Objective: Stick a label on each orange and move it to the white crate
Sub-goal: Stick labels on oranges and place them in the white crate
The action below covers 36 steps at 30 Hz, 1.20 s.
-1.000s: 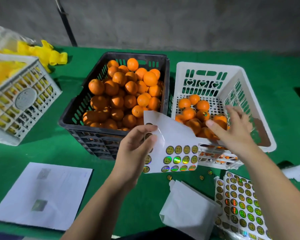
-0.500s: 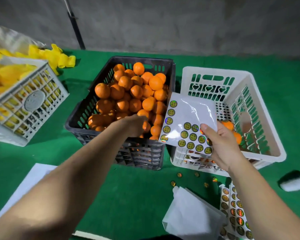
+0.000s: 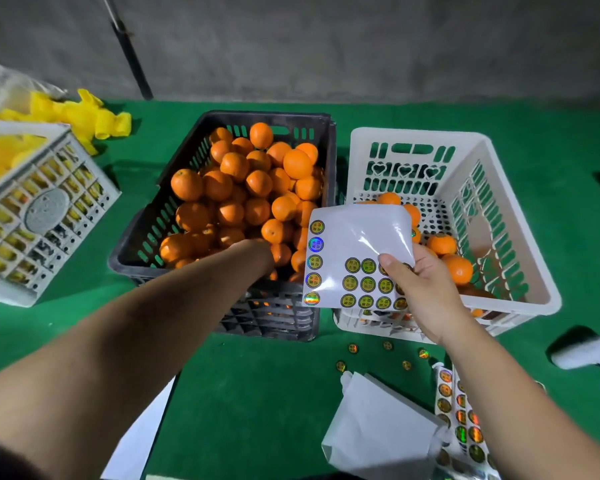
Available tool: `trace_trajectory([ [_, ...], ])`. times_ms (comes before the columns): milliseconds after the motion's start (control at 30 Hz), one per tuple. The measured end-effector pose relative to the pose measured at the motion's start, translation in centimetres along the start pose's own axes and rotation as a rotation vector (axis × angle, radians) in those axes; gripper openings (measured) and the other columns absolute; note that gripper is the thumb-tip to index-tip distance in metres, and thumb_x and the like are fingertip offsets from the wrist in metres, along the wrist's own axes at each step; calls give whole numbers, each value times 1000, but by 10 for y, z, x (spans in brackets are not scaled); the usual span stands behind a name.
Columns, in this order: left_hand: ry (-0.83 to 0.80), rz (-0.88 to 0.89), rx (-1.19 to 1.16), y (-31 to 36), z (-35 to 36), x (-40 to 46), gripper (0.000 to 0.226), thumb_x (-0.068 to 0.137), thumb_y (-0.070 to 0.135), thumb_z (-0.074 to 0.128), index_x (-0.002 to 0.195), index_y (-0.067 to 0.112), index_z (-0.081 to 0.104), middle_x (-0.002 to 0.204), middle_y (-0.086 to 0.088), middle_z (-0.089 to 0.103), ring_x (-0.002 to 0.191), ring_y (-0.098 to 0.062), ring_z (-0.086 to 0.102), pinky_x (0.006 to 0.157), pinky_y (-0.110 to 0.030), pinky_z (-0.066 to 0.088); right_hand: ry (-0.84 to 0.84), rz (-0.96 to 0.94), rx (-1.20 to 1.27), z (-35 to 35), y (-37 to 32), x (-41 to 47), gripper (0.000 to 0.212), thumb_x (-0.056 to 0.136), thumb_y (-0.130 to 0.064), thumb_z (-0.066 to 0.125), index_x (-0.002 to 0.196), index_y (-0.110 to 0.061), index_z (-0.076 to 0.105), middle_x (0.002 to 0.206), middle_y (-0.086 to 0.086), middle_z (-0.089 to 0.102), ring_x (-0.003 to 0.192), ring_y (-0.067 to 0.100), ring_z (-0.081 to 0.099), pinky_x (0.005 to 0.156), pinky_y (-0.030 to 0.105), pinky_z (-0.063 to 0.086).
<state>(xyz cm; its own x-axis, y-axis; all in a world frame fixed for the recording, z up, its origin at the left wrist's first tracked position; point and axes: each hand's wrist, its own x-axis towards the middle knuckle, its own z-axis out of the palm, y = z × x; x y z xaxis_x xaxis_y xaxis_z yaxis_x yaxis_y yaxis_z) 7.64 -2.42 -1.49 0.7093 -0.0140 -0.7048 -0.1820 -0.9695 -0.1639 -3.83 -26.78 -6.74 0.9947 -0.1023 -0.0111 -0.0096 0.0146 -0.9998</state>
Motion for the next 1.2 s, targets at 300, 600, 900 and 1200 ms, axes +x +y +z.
trace_trajectory([
  [300,404,111,-1037,-56,-17,-39,43,113,45,34,122,8,54,111,-14,61,82,-26,64,60,-32,52,59,46,142,4,-6,-12,37,100,-18,65,137,-23,66,129,4,74,119,28,71,103,51,55],
  [600,57,693,-1756,-16,61,-136,63,76,48,80,135,29,69,122,-5,75,83,-29,76,53,-30,58,115,86,274,-6,-37,-74,38,96,-20,63,134,-20,68,130,13,73,116,35,72,91,51,62],
  [900,179,825,-1444,19,82,-147,32,93,38,71,125,39,73,124,11,76,110,-13,74,88,-29,61,-5,50,114,-35,-48,-95,54,87,-42,81,135,-21,69,132,14,72,121,39,69,106,60,50],
  [1200,443,677,-1426,36,99,-154,24,88,49,72,80,26,68,65,8,53,60,-6,48,60,-17,42,472,-358,-662,10,-65,-109,48,96,-29,74,137,-21,51,126,6,50,115,15,47,104,36,42],
])
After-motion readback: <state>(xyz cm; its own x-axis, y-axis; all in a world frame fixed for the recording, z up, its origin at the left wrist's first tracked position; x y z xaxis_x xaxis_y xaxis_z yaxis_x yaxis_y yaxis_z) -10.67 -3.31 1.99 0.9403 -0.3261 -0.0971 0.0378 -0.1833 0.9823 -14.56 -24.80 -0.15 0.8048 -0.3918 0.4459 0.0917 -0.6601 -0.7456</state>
